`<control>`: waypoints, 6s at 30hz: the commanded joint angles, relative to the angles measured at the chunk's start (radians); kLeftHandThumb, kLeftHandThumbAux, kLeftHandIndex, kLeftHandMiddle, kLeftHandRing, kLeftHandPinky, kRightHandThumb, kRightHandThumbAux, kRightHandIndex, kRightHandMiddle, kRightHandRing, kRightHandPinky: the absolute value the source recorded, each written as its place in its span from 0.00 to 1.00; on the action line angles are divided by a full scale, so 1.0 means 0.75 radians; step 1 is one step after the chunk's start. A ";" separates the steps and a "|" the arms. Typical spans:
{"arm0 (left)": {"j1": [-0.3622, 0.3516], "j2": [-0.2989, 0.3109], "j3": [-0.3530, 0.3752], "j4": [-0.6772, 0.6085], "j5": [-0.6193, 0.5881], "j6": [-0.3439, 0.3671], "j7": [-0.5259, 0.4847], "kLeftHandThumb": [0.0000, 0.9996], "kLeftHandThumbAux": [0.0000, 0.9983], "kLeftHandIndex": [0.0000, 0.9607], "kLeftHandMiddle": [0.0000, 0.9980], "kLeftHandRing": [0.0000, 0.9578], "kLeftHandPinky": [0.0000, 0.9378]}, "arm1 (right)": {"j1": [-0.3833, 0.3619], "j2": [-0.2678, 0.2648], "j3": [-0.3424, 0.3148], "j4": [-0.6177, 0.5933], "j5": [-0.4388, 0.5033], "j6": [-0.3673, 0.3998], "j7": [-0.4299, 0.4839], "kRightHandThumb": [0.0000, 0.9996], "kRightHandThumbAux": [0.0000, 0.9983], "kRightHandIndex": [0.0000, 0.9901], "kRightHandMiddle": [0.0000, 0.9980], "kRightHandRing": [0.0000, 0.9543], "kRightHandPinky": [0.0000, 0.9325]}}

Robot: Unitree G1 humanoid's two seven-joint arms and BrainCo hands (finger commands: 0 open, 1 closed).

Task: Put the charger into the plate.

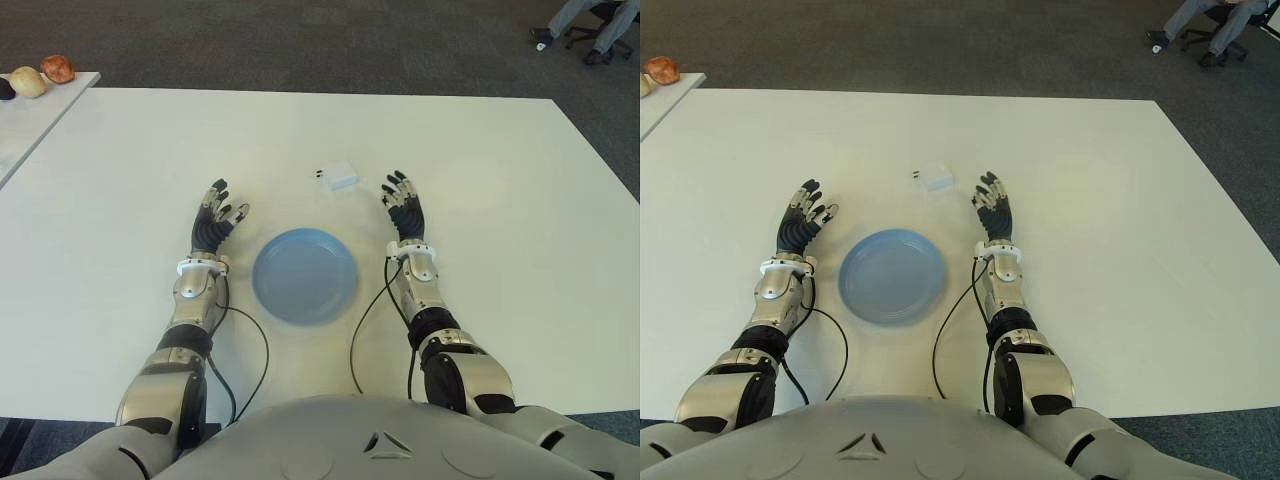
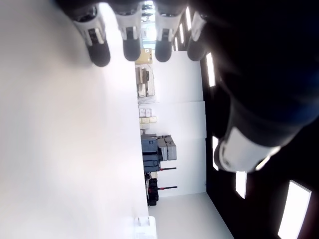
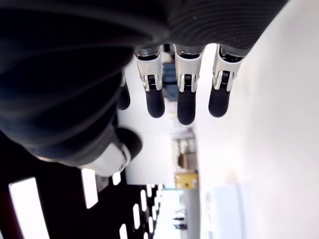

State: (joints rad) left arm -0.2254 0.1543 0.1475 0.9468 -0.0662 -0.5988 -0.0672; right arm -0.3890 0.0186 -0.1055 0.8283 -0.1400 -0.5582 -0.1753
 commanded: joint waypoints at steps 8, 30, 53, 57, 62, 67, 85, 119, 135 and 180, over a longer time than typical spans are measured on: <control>0.056 -0.031 -0.017 0.158 0.019 0.110 -0.011 0.00 0.69 0.00 0.02 0.02 0.05 | -0.380 -0.238 0.182 -0.040 -0.395 0.049 -0.291 0.22 0.68 0.03 0.05 0.05 0.07; 0.047 -0.054 -0.031 0.176 0.042 0.084 0.019 0.00 0.69 0.00 0.01 0.01 0.05 | -0.856 -0.458 0.799 0.473 -0.937 0.078 -0.327 0.10 0.71 0.00 0.00 0.00 0.00; 0.065 -0.066 -0.035 0.128 0.043 0.106 0.023 0.00 0.71 0.00 0.01 0.01 0.04 | -0.875 -0.331 1.048 0.720 -1.018 0.247 -0.045 0.00 0.55 0.00 0.00 0.00 0.00; 0.070 -0.067 -0.035 0.122 0.042 0.100 0.021 0.00 0.71 0.00 0.01 0.01 0.04 | -0.857 -0.302 1.027 0.726 -0.988 0.279 -0.023 0.00 0.51 0.00 0.00 0.00 0.00; 0.082 -0.074 -0.042 0.104 0.047 0.096 0.020 0.00 0.72 0.00 0.00 0.01 0.04 | -0.791 -0.256 0.983 0.729 -0.931 0.313 -0.018 0.00 0.48 0.00 0.00 0.00 0.00; 0.095 -0.081 -0.048 0.078 0.049 0.103 0.020 0.00 0.71 0.00 0.00 0.01 0.04 | -0.754 -0.235 0.965 0.728 -0.903 0.332 -0.009 0.00 0.47 0.00 0.00 0.00 0.00; 0.123 -0.091 -0.068 0.012 0.059 0.138 0.002 0.00 0.67 0.00 0.01 0.00 0.02 | -0.677 -0.159 0.843 0.732 -0.758 0.420 0.088 0.00 0.50 0.00 0.00 0.00 0.00; 0.171 -0.102 -0.085 -0.077 0.051 0.189 0.008 0.00 0.66 0.00 0.01 0.00 0.02 | -0.594 -0.206 0.787 0.737 -0.687 0.426 0.254 0.00 0.48 0.00 0.00 0.00 0.00; 0.143 -0.092 -0.071 -0.035 0.039 0.178 -0.010 0.00 0.64 0.00 0.02 0.01 0.03 | -0.622 -0.497 0.869 0.655 -0.735 0.226 0.490 0.00 0.57 0.00 0.00 0.00 0.00; -0.014 -0.005 -0.005 0.223 0.029 0.166 0.002 0.00 0.61 0.00 0.03 0.02 0.03 | -0.068 -1.215 0.770 -0.188 -0.659 -0.345 0.459 0.00 0.63 0.00 0.03 0.03 0.00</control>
State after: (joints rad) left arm -0.3043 0.1636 0.1435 1.0294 -0.0496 -0.5562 -0.0671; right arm -0.4821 -0.8827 0.4881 0.7156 -0.6527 -0.8077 0.1420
